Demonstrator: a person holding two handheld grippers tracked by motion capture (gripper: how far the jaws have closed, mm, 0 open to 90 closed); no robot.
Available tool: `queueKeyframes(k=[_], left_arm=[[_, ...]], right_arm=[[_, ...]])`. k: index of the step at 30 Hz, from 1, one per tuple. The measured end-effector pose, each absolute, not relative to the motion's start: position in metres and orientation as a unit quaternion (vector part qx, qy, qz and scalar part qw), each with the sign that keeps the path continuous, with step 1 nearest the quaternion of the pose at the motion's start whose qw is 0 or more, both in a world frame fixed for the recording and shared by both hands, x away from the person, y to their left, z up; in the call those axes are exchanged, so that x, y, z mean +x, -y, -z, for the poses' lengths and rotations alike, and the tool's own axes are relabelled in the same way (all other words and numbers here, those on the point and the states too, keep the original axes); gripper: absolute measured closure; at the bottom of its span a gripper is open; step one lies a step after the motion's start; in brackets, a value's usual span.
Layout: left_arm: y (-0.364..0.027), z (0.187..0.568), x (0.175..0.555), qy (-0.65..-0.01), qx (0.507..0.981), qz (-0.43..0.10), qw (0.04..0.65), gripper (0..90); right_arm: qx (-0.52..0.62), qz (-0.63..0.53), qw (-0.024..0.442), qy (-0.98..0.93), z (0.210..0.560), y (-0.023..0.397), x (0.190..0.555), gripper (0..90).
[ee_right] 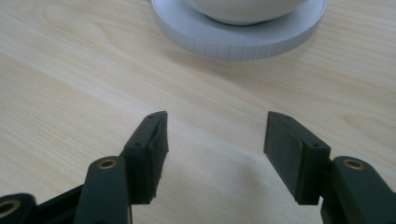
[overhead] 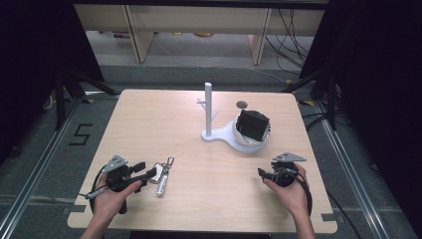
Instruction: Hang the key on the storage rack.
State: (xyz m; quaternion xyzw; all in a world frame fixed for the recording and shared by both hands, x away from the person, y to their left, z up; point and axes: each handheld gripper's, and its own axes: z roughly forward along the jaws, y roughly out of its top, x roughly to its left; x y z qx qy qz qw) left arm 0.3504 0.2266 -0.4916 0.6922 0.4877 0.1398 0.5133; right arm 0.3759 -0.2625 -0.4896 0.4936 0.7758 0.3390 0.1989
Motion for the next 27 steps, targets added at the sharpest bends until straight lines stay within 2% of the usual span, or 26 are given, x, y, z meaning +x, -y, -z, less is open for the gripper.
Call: queueKeyframes(k=[7,9,10,12,16,25,27], left_arm=[[-0.201,0.484,0.381,-0.484,0.731,-0.119,0.466,49.4],[-0.192,0.483,0.393,-0.479,0.752,-0.115,0.437,52.4],[-0.185,0.484,0.404,-0.472,0.777,-0.115,0.400,55.2],[-0.182,0.485,0.408,-0.469,0.788,-0.114,0.382,57.8],[-0.170,0.490,0.424,-0.493,0.800,-0.104,0.325,59.8],[-0.160,0.496,0.430,-0.499,0.813,-0.111,0.277,60.6],[-0.158,0.497,0.430,-0.499,0.816,-0.110,0.271,60.2]], right_arm=[[0.493,-0.344,0.197,-0.775,0.492,0.261,0.368,40.1],[0.488,-0.338,0.205,-0.778,0.493,0.262,0.369,39.9],[0.503,-0.339,0.190,-0.772,0.492,0.260,0.367,39.7],[0.482,-0.342,0.204,-0.780,0.494,0.262,0.369,39.7],[0.499,-0.346,0.187,-0.772,0.491,0.260,0.367,39.4],[0.490,-0.350,0.193,-0.775,0.494,0.260,0.367,38.9],[0.501,-0.349,0.180,-0.771,0.493,0.259,0.366,38.8]])
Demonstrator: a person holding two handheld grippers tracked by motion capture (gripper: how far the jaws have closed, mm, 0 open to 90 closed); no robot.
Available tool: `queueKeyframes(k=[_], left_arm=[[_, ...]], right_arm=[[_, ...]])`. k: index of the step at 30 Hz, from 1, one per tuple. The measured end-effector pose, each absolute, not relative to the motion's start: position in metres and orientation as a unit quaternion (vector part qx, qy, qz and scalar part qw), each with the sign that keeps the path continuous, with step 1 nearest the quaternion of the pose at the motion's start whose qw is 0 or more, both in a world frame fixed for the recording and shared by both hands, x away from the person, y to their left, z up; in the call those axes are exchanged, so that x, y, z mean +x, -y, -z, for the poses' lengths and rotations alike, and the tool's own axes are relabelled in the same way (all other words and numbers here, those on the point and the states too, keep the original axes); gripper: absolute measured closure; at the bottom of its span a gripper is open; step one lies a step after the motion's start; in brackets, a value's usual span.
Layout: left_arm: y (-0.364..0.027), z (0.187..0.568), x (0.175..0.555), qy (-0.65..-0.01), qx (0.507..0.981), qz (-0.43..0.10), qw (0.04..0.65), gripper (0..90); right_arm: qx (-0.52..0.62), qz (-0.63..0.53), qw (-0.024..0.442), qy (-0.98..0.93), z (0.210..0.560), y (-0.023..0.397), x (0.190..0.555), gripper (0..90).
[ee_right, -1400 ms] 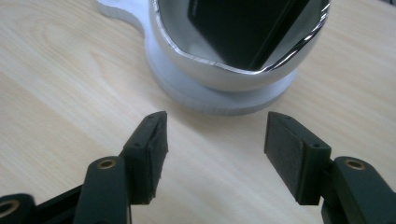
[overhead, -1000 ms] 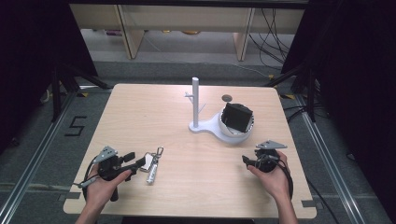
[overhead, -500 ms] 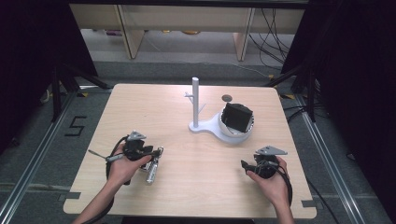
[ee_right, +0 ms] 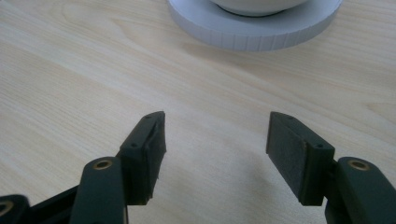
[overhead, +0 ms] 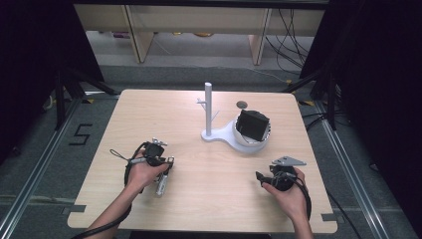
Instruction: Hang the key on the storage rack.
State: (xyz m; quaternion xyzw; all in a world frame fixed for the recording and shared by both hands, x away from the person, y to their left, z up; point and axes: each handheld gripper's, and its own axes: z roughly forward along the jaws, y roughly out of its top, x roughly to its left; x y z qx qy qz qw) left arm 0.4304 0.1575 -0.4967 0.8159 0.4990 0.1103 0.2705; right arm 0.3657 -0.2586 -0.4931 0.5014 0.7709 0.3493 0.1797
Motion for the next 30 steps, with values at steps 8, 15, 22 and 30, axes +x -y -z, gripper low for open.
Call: queueKeyframes(k=[8,15,22,30], left_arm=[[-0.1529,0.4961,0.4312,-0.497,0.820,-0.137,0.250,70.4],[-0.1508,0.4924,0.4352,-0.500,0.826,-0.123,0.228,73.4],[-0.1504,0.4937,0.4350,-0.497,0.825,-0.128,0.234,71.3],[-0.1540,0.4956,0.4342,-0.484,0.828,-0.131,0.252,75.2]], right_arm=[[0.499,-0.354,0.177,-0.771,0.4929,0.2600,0.3659,38.6],[0.490,-0.356,0.176,-0.776,0.4970,0.2601,0.3652,38.4],[0.499,-0.350,0.176,-0.773,0.4959,0.2592,0.3646,38.3],[0.499,-0.352,0.170,-0.773,0.4962,0.2581,0.3632,38.2]])
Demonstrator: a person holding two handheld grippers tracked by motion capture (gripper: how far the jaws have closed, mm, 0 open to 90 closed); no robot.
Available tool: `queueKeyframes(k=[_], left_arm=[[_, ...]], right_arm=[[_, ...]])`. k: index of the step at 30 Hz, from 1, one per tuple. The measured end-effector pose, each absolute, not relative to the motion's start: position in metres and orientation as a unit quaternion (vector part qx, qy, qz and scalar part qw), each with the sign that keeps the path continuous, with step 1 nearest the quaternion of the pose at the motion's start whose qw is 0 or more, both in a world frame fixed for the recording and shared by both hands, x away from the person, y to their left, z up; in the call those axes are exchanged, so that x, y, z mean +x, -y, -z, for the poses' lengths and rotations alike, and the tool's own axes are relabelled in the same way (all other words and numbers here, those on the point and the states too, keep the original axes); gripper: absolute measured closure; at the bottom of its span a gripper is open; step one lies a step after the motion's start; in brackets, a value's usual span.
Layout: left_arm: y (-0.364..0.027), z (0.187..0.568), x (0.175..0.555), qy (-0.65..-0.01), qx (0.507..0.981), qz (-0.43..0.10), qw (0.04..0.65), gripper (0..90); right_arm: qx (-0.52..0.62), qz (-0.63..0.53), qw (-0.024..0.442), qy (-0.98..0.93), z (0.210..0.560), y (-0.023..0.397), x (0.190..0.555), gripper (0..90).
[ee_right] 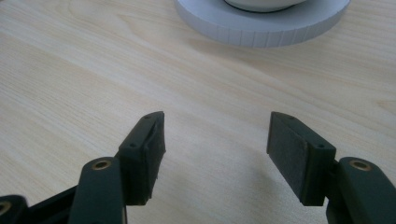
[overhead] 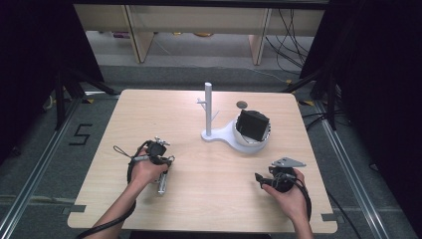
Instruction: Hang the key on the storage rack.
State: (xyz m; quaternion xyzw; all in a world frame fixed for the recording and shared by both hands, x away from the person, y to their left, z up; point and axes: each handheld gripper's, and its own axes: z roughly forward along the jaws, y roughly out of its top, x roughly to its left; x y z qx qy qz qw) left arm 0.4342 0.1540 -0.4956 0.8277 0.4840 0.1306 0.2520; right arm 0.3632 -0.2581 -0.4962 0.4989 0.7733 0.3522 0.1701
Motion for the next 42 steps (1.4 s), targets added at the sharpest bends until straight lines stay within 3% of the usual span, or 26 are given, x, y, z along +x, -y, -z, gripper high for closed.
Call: queueKeyframes(k=[25,42], left_arm=[[-0.166,0.489,0.421,-0.452,0.807,-0.158,0.347,75.6],[-0.168,0.472,0.409,-0.457,0.752,-0.189,0.435,75.6]], right_arm=[[0.500,-0.358,0.174,-0.769,0.500,0.256,0.364,38.3],[0.489,-0.359,0.178,-0.775,0.499,0.257,0.365,38.3]])
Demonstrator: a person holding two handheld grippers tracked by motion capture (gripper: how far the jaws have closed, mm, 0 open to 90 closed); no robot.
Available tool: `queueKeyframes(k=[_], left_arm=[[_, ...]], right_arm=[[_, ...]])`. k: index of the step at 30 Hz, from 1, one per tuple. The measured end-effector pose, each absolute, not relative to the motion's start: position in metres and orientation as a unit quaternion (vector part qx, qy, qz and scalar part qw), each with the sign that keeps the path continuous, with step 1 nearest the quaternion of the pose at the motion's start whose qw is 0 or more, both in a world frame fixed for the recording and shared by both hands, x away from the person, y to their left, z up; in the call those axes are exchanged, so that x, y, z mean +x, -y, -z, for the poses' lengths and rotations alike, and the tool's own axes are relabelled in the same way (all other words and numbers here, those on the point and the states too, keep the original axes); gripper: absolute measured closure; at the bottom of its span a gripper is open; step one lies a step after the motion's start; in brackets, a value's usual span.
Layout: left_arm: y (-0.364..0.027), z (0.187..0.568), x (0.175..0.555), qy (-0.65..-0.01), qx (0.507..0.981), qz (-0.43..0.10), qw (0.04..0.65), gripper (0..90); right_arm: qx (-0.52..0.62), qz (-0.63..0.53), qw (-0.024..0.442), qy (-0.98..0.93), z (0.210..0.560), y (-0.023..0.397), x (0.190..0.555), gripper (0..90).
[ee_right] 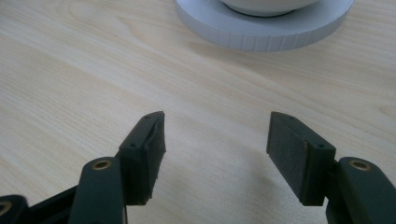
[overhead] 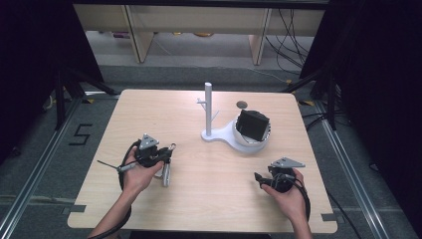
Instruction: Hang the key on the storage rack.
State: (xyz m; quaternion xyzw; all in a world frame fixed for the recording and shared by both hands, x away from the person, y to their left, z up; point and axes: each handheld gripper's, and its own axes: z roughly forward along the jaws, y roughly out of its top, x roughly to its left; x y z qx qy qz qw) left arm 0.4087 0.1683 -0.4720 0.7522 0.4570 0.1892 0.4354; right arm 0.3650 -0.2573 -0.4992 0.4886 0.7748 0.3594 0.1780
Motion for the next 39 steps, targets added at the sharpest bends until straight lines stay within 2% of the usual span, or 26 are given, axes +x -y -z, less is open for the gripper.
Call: queueKeyframes(k=[13,17,26,37,39], left_arm=[[-0.172,0.461,0.404,-0.445,0.730,-0.211,0.474,75.6],[-0.174,0.457,0.403,-0.443,0.720,-0.219,0.486,75.6],[-0.176,0.450,0.404,-0.433,0.702,-0.232,0.515,75.7],[-0.174,0.440,0.403,-0.426,0.684,-0.240,0.541,75.7],[-0.172,0.438,0.404,-0.425,0.682,-0.240,0.544,75.6]], right_arm=[[0.482,-0.361,0.180,-0.778,0.499,0.257,0.366,38.4],[0.471,-0.365,0.193,-0.780,0.501,0.257,0.367,38.3],[0.483,-0.361,0.179,-0.778,0.499,0.256,0.365,38.3],[0.476,-0.364,0.195,-0.777,0.498,0.256,0.365,38.4],[0.487,-0.364,0.185,-0.772,0.497,0.255,0.364,38.4]])
